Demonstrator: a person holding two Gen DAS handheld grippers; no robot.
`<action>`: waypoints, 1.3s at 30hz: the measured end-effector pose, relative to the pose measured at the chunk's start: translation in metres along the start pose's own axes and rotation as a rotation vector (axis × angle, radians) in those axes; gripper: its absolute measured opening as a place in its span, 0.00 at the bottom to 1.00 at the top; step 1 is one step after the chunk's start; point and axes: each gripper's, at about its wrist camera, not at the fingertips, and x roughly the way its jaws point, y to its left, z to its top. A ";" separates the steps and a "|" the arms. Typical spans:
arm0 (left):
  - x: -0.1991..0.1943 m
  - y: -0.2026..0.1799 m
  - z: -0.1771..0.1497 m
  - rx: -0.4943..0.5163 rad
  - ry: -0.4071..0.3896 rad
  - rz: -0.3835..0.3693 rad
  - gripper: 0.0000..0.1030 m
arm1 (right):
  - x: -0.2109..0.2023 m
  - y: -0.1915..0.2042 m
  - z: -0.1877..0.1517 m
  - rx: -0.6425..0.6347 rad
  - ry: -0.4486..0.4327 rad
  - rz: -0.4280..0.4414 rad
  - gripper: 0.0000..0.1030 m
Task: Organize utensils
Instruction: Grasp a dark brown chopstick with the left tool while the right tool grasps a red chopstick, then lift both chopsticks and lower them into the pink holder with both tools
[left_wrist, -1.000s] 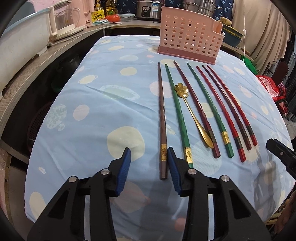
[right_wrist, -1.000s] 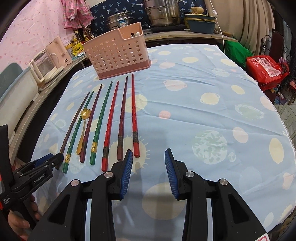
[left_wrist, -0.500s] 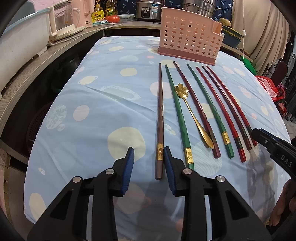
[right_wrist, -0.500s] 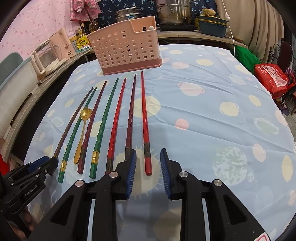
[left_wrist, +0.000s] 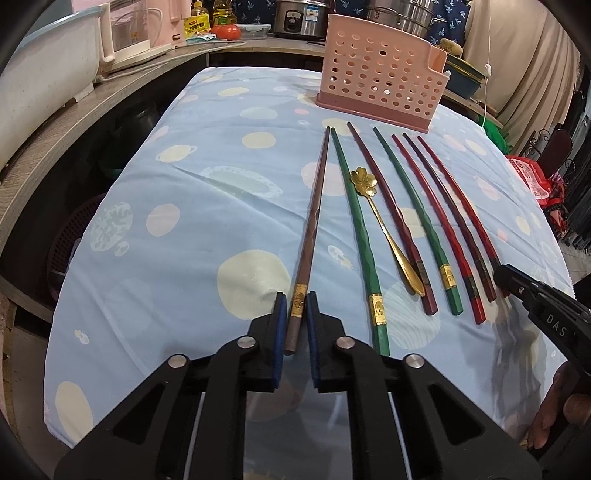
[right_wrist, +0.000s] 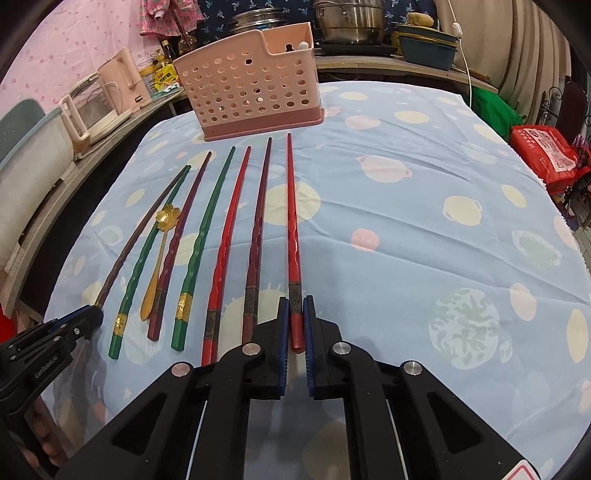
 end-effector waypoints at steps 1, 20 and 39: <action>0.000 0.001 0.000 -0.003 0.002 -0.005 0.10 | -0.001 -0.001 -0.001 0.002 -0.002 0.001 0.07; -0.034 -0.001 -0.006 -0.012 -0.021 -0.033 0.07 | -0.064 -0.013 -0.003 0.047 -0.115 0.042 0.07; -0.103 -0.012 0.025 0.005 -0.162 -0.074 0.07 | -0.140 -0.019 0.031 0.068 -0.304 0.095 0.07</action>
